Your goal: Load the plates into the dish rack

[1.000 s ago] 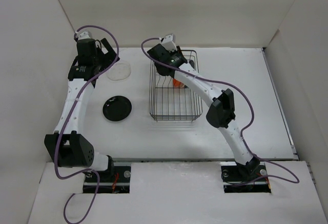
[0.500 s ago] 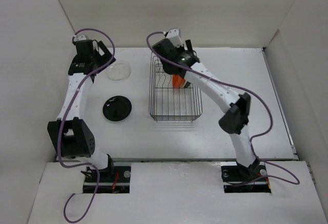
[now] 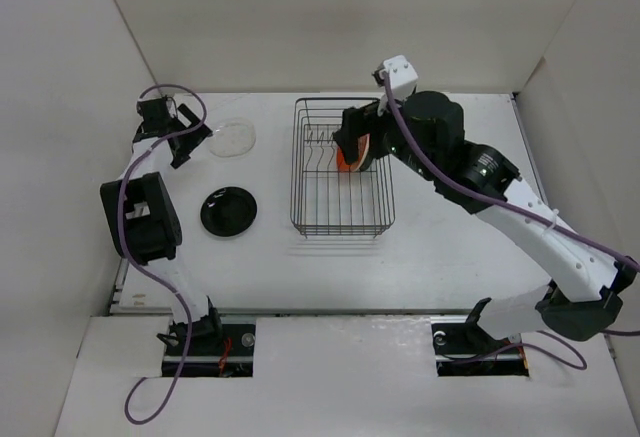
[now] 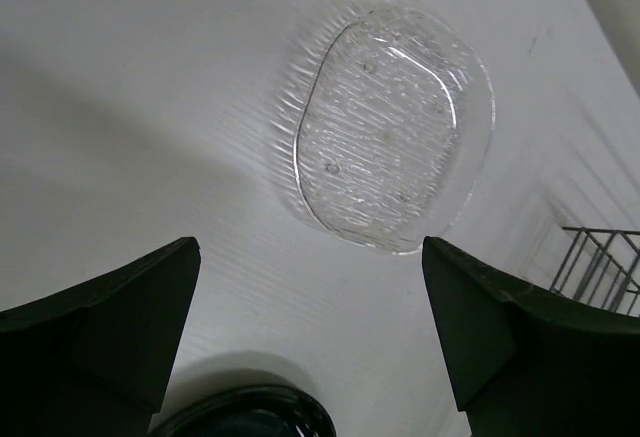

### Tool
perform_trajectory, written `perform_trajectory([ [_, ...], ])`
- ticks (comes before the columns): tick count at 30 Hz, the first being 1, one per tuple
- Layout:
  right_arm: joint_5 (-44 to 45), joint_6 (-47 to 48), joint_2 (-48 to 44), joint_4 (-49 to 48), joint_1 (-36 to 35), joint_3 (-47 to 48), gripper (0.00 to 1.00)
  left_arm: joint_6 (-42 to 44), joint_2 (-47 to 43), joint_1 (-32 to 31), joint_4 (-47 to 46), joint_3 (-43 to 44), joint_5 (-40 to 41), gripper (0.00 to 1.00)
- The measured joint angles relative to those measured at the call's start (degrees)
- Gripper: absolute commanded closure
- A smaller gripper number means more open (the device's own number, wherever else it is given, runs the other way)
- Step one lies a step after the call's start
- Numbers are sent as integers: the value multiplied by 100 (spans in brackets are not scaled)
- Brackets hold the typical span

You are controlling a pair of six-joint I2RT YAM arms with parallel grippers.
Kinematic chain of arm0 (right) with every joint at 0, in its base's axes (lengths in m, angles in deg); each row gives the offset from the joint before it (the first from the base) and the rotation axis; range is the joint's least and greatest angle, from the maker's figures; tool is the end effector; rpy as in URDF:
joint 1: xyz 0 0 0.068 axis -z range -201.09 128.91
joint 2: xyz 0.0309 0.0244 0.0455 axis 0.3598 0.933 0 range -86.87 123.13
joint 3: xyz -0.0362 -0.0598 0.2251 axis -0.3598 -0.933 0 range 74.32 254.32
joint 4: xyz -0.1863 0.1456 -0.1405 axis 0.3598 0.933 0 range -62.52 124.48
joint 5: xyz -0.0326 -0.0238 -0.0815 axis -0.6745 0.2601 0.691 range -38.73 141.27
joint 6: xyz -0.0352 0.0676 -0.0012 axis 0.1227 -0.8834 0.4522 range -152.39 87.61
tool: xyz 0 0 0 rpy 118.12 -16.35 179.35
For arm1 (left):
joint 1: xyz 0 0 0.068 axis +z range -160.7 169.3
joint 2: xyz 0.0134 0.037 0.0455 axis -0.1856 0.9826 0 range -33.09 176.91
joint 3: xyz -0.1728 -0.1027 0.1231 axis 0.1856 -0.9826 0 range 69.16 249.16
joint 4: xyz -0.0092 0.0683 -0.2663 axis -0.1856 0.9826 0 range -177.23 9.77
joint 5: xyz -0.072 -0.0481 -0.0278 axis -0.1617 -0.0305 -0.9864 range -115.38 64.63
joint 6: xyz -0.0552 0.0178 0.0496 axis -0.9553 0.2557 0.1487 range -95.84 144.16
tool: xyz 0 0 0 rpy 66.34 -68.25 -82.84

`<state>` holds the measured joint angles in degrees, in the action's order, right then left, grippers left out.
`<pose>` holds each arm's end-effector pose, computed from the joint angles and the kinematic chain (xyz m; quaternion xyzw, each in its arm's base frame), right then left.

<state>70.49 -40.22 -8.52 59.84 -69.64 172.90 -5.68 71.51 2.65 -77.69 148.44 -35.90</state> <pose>0.2339 0.2327 0.4520 -0.1684 0.7555 0.1783 0.6075 0.4406 0.0924 0.1963 -0.2854 0.8363 -0.1466 0.4445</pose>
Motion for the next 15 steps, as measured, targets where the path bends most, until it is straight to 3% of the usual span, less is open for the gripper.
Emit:
perform_trajectory([
  [4,-619,11,-66,-50,-151,-348,0,48,787,15,-140,258,-175,19],
  [8,-979,11,-291,-79,-234,-605,0,81,1486,13,-216,540,-315,21],
  [15,-1178,7,-780,-240,-251,-758,1,144,1788,26,-411,938,-474,51],
])
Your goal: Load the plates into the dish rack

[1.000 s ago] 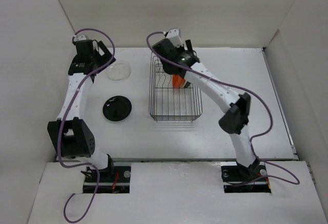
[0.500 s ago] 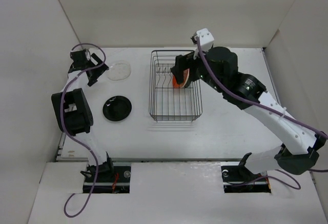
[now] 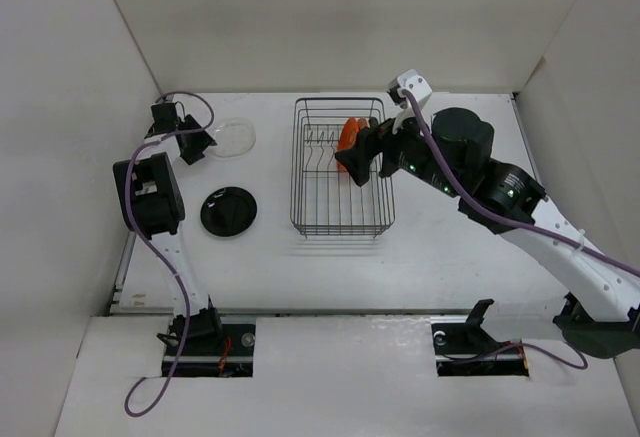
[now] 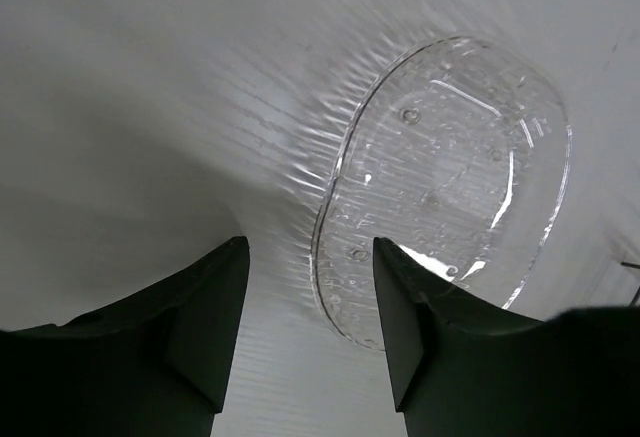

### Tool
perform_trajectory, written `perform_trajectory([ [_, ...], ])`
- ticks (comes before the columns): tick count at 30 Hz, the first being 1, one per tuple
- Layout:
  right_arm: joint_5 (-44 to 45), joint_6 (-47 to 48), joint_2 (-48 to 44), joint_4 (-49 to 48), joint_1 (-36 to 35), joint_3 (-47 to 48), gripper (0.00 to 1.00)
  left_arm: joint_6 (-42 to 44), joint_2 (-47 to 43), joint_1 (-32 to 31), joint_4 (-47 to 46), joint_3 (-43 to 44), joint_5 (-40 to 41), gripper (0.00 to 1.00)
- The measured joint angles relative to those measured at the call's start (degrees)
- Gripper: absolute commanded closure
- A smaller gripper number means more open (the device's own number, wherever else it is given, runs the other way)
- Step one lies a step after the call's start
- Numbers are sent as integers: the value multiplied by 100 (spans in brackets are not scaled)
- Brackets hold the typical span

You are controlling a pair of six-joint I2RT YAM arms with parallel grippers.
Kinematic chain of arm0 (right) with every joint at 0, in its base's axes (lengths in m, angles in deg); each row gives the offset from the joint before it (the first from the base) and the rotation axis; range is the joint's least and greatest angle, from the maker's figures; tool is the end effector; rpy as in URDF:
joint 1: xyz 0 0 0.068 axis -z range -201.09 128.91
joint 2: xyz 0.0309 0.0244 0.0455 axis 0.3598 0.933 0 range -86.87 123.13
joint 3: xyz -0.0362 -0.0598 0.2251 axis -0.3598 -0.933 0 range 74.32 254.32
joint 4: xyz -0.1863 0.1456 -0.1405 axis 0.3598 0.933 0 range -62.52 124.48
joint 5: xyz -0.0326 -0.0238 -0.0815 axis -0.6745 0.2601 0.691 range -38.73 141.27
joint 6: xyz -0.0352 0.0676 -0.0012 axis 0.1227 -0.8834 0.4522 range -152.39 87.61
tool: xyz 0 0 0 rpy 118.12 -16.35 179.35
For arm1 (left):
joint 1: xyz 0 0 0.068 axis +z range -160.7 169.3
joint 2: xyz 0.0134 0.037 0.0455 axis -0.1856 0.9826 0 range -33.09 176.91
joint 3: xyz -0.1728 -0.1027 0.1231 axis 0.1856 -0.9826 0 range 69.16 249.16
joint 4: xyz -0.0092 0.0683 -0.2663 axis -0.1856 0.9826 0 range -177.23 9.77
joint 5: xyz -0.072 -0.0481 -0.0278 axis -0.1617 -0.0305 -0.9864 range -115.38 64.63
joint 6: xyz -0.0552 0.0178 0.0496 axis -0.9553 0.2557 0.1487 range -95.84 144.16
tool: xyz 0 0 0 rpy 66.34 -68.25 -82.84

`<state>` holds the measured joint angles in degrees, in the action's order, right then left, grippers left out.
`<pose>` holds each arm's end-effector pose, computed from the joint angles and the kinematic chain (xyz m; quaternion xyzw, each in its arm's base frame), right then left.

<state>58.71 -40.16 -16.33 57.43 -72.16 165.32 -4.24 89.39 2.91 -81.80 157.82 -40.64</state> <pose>0.1971 0.2306 0.4503 -0.2419 0.7233 0.2737 0.5860 0.4858 0.1001 0.1228 -0.2678 0.8564 -0.1737 0.4058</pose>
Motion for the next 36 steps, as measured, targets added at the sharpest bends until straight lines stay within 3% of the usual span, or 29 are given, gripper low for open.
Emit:
perform_trajectory([
  [6,-72,-17,-4,-92,0,-4,1,-2,157,0,-50,50,-68,54],
  [13,-149,-57,151,-96,0,-22,2,-28,284,0,-50,166,-70,71],
  [17,-153,-111,146,-155,-2,-136,2,-42,372,0,20,269,-50,98],
  [18,-142,-125,146,-173,0,-199,2,-46,411,-7,63,313,-52,100],
  [23,-295,-164,111,-507,225,-581,4,-35,509,-28,175,579,-20,100],
  [28,-1709,-487,-212,-1561,1484,-1757,4,-22,286,-76,341,503,-11,100],
  [32,-2634,-680,35,-2232,2227,-1847,4,162,-662,-232,695,203,63,100],
  [36,-3294,-896,422,-3010,2505,-1823,4,417,-1939,-817,966,398,181,100],
])
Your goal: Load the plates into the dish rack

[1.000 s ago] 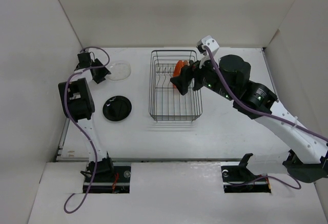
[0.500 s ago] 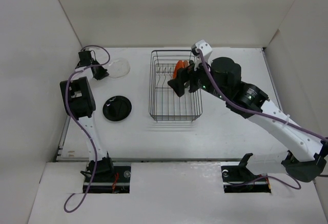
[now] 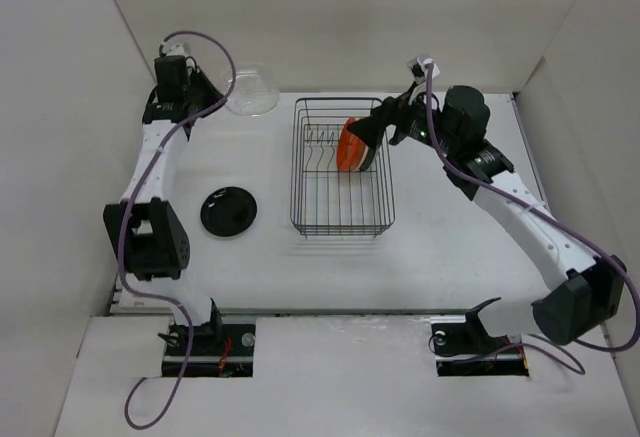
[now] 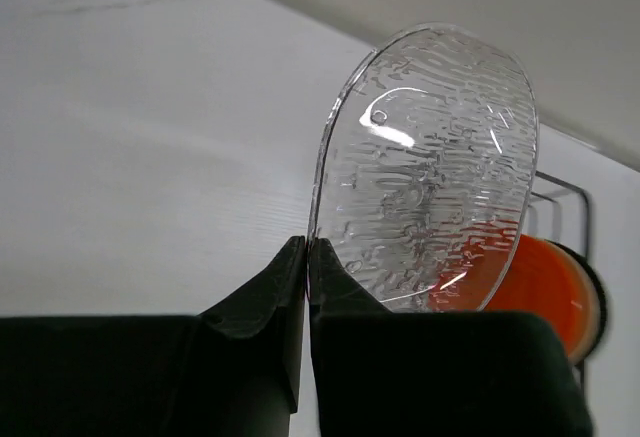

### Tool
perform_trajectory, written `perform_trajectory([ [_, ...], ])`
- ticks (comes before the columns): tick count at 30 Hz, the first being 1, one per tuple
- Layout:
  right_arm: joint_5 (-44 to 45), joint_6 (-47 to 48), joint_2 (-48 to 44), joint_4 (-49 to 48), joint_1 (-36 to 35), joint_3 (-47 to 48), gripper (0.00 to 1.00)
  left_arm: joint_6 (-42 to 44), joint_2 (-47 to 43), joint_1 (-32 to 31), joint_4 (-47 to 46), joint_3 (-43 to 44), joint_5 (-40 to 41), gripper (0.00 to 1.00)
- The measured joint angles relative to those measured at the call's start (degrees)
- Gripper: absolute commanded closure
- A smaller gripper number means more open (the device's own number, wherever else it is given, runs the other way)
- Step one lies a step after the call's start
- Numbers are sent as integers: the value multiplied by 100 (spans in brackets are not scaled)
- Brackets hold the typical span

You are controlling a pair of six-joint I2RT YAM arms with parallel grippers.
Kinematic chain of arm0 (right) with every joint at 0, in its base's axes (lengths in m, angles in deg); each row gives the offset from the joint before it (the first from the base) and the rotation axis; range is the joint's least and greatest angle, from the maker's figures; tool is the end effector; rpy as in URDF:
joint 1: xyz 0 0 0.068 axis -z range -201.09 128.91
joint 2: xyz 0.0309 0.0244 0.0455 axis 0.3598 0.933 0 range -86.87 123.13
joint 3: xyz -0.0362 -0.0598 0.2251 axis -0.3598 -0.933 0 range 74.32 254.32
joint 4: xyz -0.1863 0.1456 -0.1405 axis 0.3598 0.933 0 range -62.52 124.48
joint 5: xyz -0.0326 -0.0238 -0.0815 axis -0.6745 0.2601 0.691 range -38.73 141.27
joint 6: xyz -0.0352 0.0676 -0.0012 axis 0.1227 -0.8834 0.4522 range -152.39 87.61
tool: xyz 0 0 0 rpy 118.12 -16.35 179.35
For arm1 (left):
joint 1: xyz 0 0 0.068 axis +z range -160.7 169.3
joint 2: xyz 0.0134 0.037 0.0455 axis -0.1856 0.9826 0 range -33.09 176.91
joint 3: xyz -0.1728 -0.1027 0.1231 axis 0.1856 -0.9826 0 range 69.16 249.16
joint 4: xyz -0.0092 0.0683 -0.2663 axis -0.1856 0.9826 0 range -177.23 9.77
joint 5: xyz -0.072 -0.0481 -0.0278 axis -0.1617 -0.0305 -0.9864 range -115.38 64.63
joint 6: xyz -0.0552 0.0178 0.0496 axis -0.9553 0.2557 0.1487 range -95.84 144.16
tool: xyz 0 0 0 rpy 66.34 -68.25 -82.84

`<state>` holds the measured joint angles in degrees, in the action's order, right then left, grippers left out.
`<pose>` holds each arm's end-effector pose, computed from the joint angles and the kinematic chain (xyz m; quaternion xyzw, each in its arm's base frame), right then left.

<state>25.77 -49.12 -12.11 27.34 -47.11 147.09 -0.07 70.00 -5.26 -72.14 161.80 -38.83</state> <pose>0.3063 0.1805 0.3778 -0.2097 0.6860 0.3950 0.5740 0.4601 0.0286 0.2861 -0.1547 0.8280 -0.1843 0.5064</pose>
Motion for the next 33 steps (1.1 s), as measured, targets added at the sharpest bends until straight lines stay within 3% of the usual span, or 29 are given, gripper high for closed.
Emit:
perform_trajectory([
  [8,-304,-212,1276,-455,138,1150,5,133,-1980,-1353,-15,-81,168,100],
  [15,-264,-400,1902,-553,170,1659,6,140,-2146,-2009,94,-317,332,100],
  [25,-280,-739,2457,-549,144,1915,11,94,-2225,-2087,-26,-686,-57,100],
  [29,-326,-890,2645,-555,85,2087,35,52,-2306,-2087,-232,-874,-291,100],
  [30,-363,-935,2688,-557,63,2144,55,35,-2326,-2087,-271,-909,-334,100],
  [33,-518,-1182,2774,-702,-4,2240,93,4,-2339,-2087,-369,-977,-407,100],
])
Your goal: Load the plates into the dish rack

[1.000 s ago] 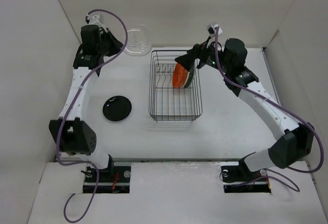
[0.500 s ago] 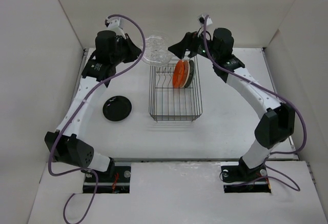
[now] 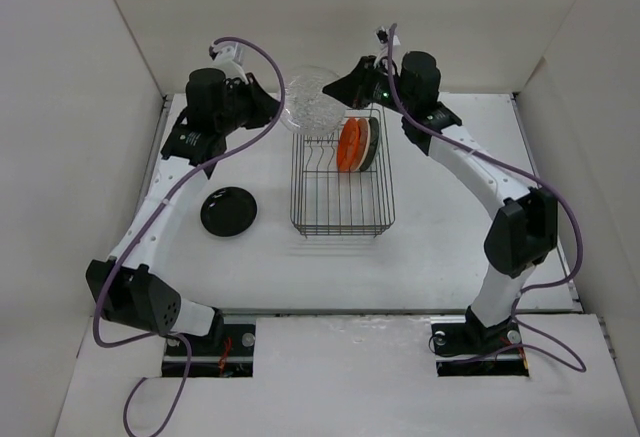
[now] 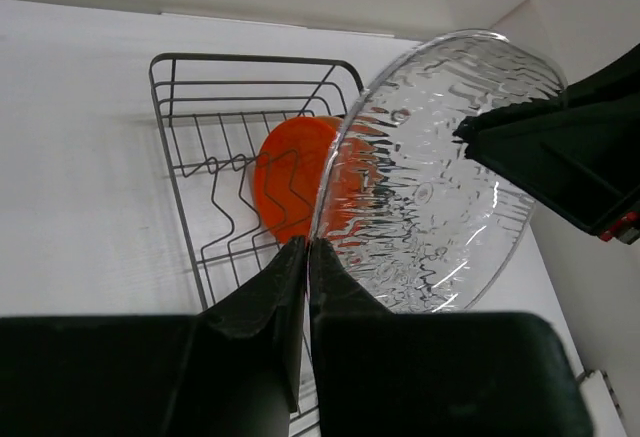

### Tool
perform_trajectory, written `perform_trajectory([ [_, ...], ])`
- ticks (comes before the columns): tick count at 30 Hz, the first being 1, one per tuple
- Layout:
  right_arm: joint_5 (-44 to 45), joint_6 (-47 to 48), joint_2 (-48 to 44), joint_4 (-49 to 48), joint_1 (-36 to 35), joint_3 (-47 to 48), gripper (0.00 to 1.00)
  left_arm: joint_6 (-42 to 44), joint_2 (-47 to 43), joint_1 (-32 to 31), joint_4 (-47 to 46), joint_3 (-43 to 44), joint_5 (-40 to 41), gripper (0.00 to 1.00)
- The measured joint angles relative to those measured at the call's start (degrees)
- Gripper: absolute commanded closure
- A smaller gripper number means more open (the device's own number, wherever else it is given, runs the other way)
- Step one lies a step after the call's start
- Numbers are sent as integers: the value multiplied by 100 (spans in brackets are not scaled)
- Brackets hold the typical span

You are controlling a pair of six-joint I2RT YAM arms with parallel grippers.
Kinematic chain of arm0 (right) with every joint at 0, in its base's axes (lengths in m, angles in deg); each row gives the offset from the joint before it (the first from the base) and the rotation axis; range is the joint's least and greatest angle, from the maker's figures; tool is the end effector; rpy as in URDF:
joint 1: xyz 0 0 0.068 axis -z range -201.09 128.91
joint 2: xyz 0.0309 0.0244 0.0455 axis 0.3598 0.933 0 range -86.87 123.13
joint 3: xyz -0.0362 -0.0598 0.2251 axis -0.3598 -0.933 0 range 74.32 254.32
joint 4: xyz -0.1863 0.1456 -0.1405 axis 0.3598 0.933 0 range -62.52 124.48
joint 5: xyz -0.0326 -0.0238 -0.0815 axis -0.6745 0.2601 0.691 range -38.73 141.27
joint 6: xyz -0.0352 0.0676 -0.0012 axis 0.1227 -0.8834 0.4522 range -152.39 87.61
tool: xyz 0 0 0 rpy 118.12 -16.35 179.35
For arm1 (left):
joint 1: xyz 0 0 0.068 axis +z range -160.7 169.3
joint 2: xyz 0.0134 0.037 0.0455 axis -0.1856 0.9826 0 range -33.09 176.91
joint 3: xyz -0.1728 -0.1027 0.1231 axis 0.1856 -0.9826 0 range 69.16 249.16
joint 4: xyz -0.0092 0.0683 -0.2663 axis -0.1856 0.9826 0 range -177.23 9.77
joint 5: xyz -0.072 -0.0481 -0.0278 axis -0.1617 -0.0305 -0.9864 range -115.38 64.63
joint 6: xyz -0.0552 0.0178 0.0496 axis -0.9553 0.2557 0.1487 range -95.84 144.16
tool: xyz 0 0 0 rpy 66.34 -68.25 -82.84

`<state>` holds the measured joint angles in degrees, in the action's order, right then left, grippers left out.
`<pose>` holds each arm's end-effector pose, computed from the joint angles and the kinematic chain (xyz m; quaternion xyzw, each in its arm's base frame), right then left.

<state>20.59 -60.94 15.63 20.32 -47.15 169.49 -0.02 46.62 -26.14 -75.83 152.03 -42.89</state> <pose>0.4018 0.2332 0.3597 -0.1719 0.6868 0.4788 0.5191 0.3513 -0.1173 0.3901 0.0424 0.7526 -0.3276 0.5696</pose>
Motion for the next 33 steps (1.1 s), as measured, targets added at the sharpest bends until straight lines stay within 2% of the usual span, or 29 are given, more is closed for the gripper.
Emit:
perform_trajectory([
  [1,15,-133,4,-81,-7,4,100,-4,0,4,4,-17,7,82],
  [2,24,-210,4,-118,-4,11,100,-37,0,20,-13,-39,9,62],
  [4,90,-313,-7,-144,-48,11,100,-57,0,7,-4,-42,146,0],
  [7,745,-208,-96,153,-260,9,100,-190,-7,-46,125,-35,776,0],
  [10,2223,61,-225,994,-688,210,100,-264,72,-52,669,192,1799,0],
  [14,4378,269,-92,2339,-1296,1165,100,-404,415,-11,1344,809,3281,0],
  [17,5711,319,234,3121,-1598,2068,100,-468,577,181,1582,935,3807,0],
  [20,6765,328,538,3724,-1687,2535,100,-498,767,476,1786,997,3982,0],
  [26,7973,330,1480,4817,-1665,3130,100,-498,1331,807,2041,1209,4063,0],
  [33,8397,422,2229,5523,-1637,3462,100,-455,1486,780,2273,1252,4214,0],
])
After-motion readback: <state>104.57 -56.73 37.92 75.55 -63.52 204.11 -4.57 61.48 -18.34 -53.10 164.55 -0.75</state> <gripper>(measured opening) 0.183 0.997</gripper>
